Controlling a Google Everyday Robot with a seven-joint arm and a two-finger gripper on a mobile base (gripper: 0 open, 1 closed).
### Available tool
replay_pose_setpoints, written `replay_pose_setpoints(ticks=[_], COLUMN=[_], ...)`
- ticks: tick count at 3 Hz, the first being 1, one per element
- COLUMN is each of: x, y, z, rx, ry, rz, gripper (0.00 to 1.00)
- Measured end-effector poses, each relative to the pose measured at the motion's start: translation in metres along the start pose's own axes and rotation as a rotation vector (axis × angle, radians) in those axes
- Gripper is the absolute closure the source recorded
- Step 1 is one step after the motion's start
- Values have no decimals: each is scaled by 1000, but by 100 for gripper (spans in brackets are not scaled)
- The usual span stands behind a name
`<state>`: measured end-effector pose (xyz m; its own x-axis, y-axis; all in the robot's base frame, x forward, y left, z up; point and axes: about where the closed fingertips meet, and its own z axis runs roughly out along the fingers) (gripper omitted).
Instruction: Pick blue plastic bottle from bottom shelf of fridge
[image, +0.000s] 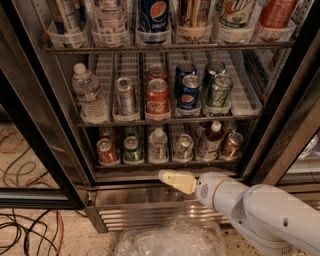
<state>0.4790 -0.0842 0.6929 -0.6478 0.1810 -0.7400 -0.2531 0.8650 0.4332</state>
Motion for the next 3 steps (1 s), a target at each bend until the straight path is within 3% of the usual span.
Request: replay_pose_setpoints(ticks=[2, 3], x=[-28, -28], y=[-66, -66], z=[25, 25], rx=[200, 200], ry=[-147, -147], rz=[-14, -14], gripper=[0, 0])
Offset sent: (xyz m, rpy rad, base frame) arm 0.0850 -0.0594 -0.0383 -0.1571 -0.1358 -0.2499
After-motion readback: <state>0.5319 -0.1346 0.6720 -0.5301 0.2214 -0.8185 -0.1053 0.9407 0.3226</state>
